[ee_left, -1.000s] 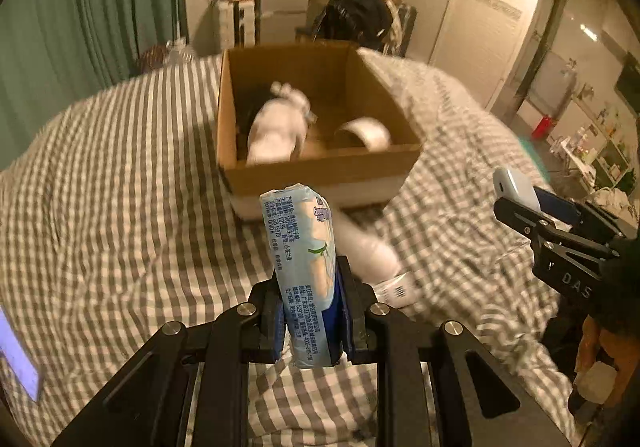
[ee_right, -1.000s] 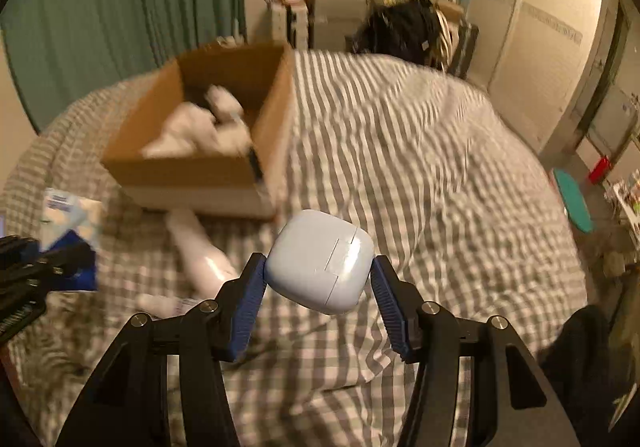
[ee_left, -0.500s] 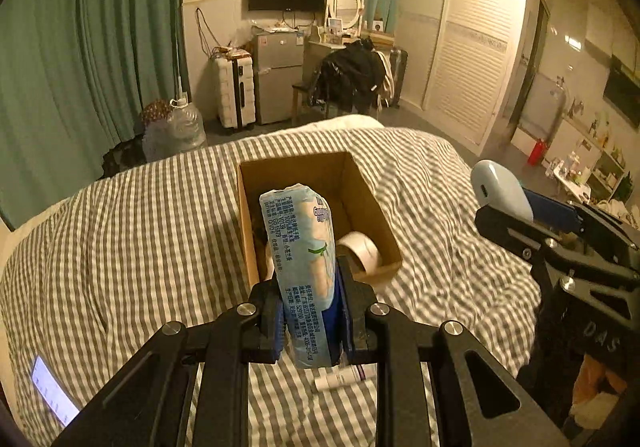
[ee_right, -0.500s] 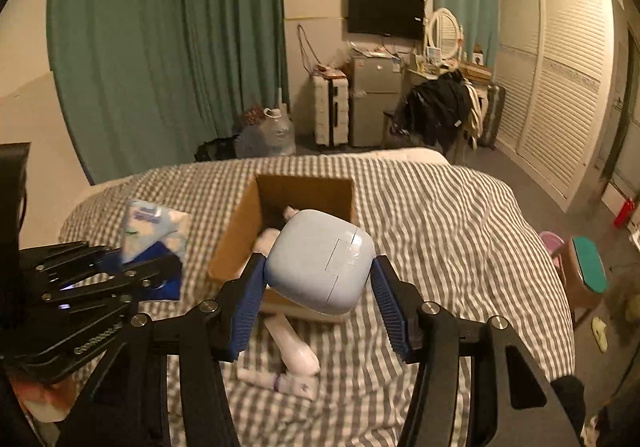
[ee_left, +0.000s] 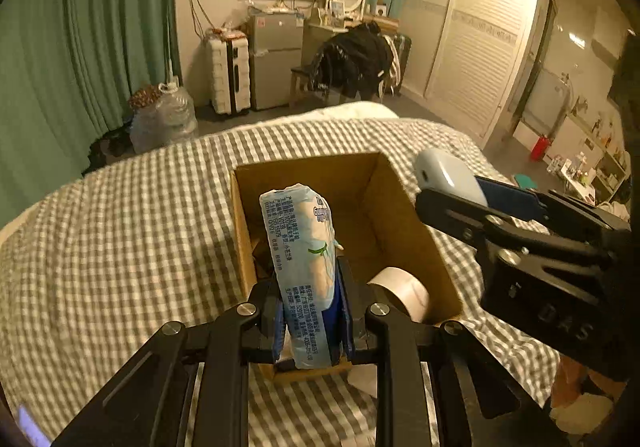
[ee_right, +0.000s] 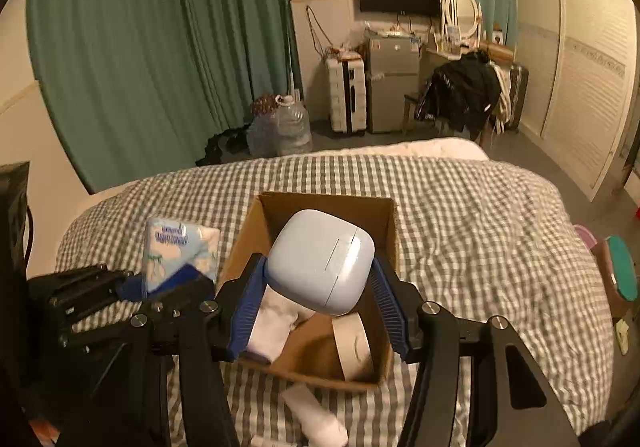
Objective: Organize objects
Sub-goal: 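Carry the tissue pack and earbud case over the box and release, then withdraw both tools from the box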
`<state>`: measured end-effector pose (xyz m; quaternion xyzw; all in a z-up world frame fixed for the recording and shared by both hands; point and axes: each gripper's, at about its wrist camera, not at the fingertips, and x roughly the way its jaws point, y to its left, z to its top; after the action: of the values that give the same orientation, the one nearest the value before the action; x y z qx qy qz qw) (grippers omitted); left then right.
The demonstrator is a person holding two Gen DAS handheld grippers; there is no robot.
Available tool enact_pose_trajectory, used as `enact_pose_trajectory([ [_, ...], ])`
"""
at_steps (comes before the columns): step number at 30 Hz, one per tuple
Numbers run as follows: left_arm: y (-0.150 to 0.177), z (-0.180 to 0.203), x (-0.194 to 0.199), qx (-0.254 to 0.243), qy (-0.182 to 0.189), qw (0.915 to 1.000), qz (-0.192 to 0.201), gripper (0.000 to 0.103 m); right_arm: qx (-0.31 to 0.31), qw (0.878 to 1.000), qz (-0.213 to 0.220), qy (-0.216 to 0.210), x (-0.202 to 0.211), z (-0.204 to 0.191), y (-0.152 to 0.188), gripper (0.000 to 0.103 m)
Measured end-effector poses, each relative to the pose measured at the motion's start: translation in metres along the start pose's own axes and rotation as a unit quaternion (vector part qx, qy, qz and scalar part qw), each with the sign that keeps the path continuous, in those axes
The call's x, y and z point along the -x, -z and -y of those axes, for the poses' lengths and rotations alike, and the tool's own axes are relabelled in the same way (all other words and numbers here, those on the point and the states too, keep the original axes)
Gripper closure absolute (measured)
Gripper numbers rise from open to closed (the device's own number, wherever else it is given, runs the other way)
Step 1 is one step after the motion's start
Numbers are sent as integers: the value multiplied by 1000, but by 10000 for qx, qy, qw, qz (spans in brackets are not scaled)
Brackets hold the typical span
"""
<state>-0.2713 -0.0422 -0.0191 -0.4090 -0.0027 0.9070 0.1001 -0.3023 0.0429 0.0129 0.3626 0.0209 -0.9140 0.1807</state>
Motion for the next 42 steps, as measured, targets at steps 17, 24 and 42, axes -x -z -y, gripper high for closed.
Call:
enact_pose_trajectory([
  [17, 4, 9, -45, 127, 46, 9997, -227, 40, -616, 9979, -193, -40, -71, 42, 2, 28],
  [24, -8, 14, 28, 222, -224, 9991, 265, 21, -546, 9982, 190, 168, 0, 49, -15, 26],
  [42, 29, 34, 192, 30, -685, 9906, 1182, 2, -152, 9917, 1067, 700, 209, 15, 31, 17],
])
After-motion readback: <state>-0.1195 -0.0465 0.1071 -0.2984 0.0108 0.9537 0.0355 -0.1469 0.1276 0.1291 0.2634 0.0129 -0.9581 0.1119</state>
